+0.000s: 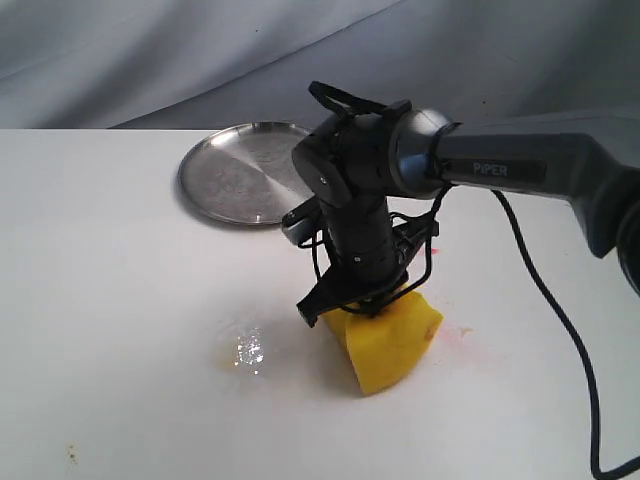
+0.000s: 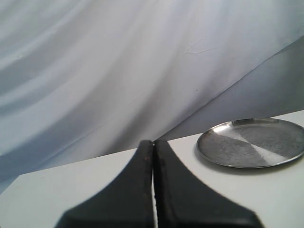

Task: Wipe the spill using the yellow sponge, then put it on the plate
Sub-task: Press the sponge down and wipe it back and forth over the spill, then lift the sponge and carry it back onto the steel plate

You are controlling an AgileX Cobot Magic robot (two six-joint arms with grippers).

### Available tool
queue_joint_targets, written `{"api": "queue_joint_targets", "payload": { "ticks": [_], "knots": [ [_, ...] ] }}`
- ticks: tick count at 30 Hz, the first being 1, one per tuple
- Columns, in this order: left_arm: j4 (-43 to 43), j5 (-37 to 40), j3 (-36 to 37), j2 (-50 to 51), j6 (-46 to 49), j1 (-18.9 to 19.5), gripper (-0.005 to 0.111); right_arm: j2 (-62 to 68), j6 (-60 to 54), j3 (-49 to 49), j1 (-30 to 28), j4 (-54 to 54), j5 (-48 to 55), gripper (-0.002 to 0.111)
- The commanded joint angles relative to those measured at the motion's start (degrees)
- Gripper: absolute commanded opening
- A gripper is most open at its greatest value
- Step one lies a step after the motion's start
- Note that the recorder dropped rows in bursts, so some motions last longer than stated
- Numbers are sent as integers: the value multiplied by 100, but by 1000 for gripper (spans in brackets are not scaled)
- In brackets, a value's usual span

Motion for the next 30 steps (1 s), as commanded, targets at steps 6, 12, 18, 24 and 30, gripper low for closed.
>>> {"api": "queue_joint_targets", "payload": {
  "ticks": [6,12,18,24,30],
  "knots": [
    [-40,-35,-17,-20,-54,25,0,60,-457,341,893,1307,-1124,0],
    [-40,-35,-17,-20,-54,25,0,296,-457,52,1193,1393,-1607,0],
    [-40,-35,-17,-20,-54,25,0,963,-457,-1120,1193,1484,-1198,0],
    [-40,-35,-17,-20,-54,25,0,1556,-656,-2370,1193,1868,-1187,0],
    [-40,-35,-17,-20,-54,25,0,1779,-728,-3392,1141,1526,-1324,0]
  ]
}}
